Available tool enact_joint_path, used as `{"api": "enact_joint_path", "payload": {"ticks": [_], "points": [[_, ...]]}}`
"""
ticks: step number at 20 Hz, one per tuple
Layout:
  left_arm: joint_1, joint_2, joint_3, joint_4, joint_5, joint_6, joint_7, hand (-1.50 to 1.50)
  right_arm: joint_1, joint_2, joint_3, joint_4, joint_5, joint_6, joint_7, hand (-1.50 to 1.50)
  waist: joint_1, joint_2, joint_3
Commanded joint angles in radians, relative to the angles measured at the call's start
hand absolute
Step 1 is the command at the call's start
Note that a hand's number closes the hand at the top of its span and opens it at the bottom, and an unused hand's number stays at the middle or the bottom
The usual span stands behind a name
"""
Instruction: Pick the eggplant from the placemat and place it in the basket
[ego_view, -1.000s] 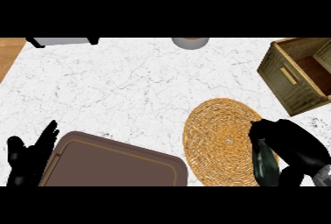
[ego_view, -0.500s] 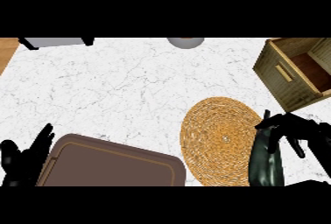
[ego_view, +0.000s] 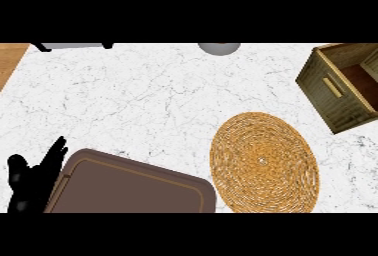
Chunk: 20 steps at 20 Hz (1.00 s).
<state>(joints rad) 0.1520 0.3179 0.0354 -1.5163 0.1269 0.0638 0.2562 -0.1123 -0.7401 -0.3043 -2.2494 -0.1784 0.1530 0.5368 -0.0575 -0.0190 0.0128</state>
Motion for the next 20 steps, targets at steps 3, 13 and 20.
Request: {"api": "enact_joint_path", "payload": {"ticks": [3,13,20], "points": [[0.036,-0.065,-0.078,0.060,-0.010,-0.031,0.007,0.00,-0.176,-0.182,-0.258,0.195,-0.223,0.043,0.149,1.50,0.041,0.016,-0.016],[-0.059,-0.078,-0.074,0.126,-0.032,-0.045,0.016,0.00,-0.352,-0.404,-0.236,0.615,-0.234,0.172,0.101,1.50,0.081,0.030,-0.014],[-0.055,-0.103,-0.080,0.092,-0.048,-0.029,0.039,0.00,-0.417,-0.406,-0.143,0.812,-0.131,0.208,-0.078,1.50,0.092,0.030,-0.013]]}}
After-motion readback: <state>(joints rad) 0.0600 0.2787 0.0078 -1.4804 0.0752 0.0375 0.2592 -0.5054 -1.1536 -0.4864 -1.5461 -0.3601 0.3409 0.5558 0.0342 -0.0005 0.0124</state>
